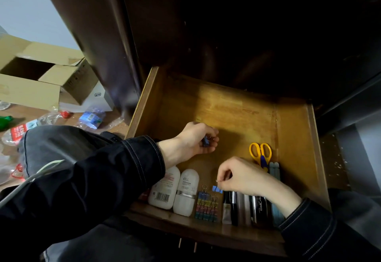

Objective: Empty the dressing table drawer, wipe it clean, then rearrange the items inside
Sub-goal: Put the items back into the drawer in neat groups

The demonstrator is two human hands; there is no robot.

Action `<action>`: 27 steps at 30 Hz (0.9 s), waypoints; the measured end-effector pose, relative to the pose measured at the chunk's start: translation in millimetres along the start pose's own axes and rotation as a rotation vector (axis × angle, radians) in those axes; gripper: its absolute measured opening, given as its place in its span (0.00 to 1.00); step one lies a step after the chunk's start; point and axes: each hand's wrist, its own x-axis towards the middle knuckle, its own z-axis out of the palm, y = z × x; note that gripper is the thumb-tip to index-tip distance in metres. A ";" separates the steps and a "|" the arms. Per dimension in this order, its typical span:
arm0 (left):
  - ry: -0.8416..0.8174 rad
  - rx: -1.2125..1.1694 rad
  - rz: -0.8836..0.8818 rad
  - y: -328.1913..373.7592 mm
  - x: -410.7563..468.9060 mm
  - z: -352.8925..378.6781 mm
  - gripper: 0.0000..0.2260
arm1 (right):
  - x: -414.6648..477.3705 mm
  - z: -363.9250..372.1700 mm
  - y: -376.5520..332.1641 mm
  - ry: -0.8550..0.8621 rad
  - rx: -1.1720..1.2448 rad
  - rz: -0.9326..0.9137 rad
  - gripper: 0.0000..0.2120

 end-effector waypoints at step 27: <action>0.004 -0.050 -0.034 -2.3 3.8 -0.7 0.12 | 3.9 9.9 -3.2 -0.195 -0.038 -0.033 0.09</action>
